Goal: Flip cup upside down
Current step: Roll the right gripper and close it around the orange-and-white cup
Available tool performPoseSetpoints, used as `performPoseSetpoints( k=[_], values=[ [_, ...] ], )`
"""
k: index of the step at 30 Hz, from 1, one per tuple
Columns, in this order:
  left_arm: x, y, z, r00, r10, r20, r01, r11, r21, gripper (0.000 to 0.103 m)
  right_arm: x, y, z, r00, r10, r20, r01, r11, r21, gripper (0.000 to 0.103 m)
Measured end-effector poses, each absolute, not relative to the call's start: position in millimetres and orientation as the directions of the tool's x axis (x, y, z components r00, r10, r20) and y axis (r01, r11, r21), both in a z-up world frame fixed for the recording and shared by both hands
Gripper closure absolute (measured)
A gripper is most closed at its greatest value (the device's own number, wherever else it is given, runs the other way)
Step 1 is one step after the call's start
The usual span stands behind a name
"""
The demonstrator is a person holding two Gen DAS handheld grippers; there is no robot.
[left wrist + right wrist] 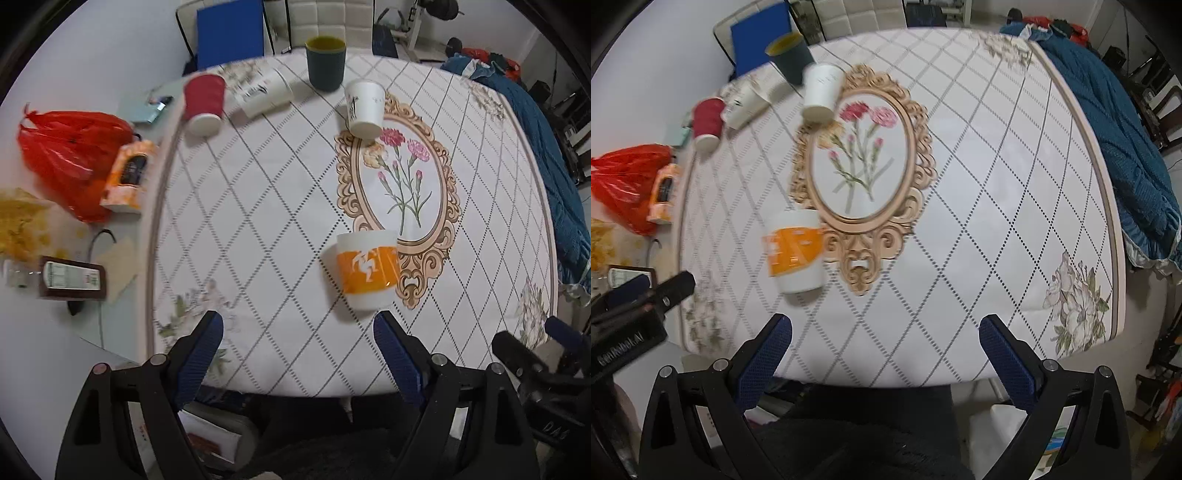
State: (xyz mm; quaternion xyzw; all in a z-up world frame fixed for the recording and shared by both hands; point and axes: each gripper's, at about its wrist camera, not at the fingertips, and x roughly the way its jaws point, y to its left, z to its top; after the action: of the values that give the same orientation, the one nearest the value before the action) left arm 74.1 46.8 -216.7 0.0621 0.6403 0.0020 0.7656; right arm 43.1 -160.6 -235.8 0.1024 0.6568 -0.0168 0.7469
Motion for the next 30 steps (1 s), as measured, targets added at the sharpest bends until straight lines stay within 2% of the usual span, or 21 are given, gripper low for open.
performPoseSetpoints(
  k=[8, 17, 22, 23, 25, 28, 30],
  values=[
    [46, 73, -194, 0.224, 0.082, -0.971, 0.058, 0.994, 0.097, 0.020, 18, -129, -199, 0.203, 0.131, -0.971, 0.156, 0.974, 0.164, 0.000],
    [51, 97, -203, 0.189, 0.102, -0.977, -0.061, 0.994, 0.092, 0.020, 26, -111, -211, 0.157, 0.169, -0.973, 0.101, 0.977, 0.187, 0.000],
    [64, 109, -224, 0.135, 0.116, -0.984, -0.141, 0.985, 0.097, 0.020, 50, -108, -222, 0.112, 0.157, -0.981, 0.016, 0.987, 0.160, 0.000],
    [67, 112, -231, 0.124, 0.116, -0.985, -0.156, 0.983, 0.097, 0.019, 56, -107, -224, 0.100, 0.141, -0.985, -0.020, 0.990, 0.140, 0.000],
    [72, 118, -246, 0.093, 0.147, -0.985, -0.182, 0.975, 0.129, 0.007, 70, -100, -230, 0.092, 0.092, -0.991, -0.143, 0.987, 0.079, 0.000],
    [77, 126, -270, 0.064, 0.193, -0.979, -0.218, 0.960, 0.175, 0.007, 85, -75, -240, 0.141, -0.039, -0.989, -0.461, 0.882, -0.100, 0.000],
    [79, 132, -287, 0.029, 0.198, -0.980, -0.243, 0.952, 0.186, 0.007, 86, -52, -251, 0.232, -0.114, -0.966, -0.684, 0.687, -0.246, 0.000]
  ],
)
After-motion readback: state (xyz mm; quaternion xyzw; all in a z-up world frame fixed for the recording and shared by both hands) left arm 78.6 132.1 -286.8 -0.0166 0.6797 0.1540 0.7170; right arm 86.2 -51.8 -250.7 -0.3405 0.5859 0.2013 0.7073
